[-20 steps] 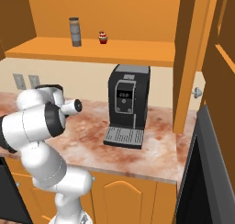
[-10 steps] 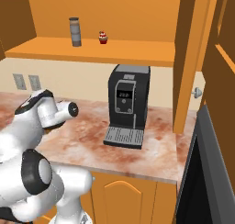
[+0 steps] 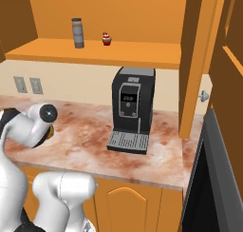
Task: Pick the cinnamon and honey bottle from the cabinet and place them next to the mug.
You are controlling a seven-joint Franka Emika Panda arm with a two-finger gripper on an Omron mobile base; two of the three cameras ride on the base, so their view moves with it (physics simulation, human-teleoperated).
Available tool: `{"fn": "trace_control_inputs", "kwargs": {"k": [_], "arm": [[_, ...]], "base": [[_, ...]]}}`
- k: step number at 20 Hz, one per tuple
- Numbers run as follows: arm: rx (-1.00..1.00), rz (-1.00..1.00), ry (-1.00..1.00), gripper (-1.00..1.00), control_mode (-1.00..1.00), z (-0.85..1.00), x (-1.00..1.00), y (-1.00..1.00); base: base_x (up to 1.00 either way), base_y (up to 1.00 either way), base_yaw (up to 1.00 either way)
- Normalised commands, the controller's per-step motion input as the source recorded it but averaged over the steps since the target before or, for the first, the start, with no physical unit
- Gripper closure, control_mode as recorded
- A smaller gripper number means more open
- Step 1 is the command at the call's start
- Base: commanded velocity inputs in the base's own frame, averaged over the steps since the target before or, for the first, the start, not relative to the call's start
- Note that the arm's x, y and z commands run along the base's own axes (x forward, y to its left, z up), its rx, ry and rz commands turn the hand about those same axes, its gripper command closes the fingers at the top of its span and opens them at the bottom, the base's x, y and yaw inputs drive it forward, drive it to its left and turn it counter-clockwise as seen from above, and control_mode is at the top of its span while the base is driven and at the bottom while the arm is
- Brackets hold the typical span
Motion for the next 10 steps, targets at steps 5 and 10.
{"fn": "trace_control_inputs", "kwargs": {"k": [5, 10], "arm": [[0.0, -0.27, 0.37, -1.0, -1.0, 0.93, -0.13, -0.34], [0.0, -0.2, 0.15, -1.0, -1.0, 0.82, -0.22, -0.63]], "base": [[0.0, 0.0, 0.0], [0.0, 0.0, 0.0]]}}
